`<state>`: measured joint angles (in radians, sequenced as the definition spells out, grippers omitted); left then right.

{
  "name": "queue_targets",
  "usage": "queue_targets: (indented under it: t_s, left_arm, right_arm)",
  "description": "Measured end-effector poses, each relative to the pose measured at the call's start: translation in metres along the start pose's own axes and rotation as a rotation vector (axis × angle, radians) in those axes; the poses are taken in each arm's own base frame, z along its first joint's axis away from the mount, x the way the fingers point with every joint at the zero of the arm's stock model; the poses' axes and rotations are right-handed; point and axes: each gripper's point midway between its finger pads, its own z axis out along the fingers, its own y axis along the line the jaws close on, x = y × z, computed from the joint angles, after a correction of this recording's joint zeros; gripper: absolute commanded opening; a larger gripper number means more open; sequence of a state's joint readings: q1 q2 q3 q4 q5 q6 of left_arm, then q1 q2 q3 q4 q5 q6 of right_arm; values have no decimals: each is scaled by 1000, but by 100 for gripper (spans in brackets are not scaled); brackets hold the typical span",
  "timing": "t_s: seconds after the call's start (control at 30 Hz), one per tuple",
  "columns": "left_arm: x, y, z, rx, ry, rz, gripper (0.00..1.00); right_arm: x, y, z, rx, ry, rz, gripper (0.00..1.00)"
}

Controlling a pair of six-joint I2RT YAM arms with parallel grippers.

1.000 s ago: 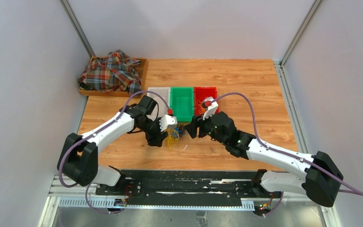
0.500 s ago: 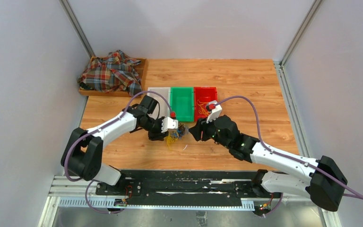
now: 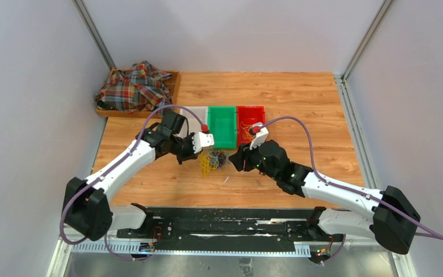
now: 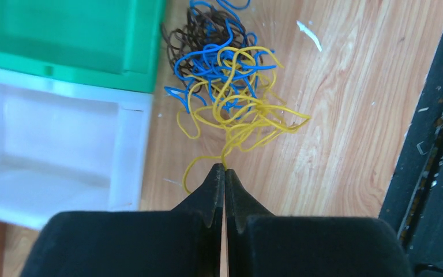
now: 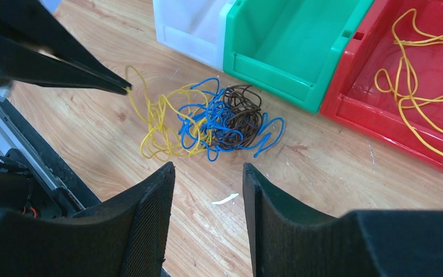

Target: Untangle the cables

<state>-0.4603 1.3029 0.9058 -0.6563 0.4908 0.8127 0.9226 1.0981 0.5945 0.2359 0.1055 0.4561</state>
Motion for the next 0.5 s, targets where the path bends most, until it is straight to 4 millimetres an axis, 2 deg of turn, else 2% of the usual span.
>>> queue_targets:
  t_s: [0.13,0.23,0.37,0.5]
  left_arm:
    - [-19,-1,-23,-45,-44,-45,1]
    - [-27,-10,-33,-26,-62,-111,1]
    - [-52,-9,-51,-26,-114,-183,1]
    - [-86,-2,-77,-63,-194,-236,1]
  right_arm:
    - [3,1,7,-4,5,-1,48]
    - [1,6,11,-19,4,-13,59]
    - [-12,27,11,-77,-38,-47,69]
    - [-24,53,8,-146,-90,-98,72]
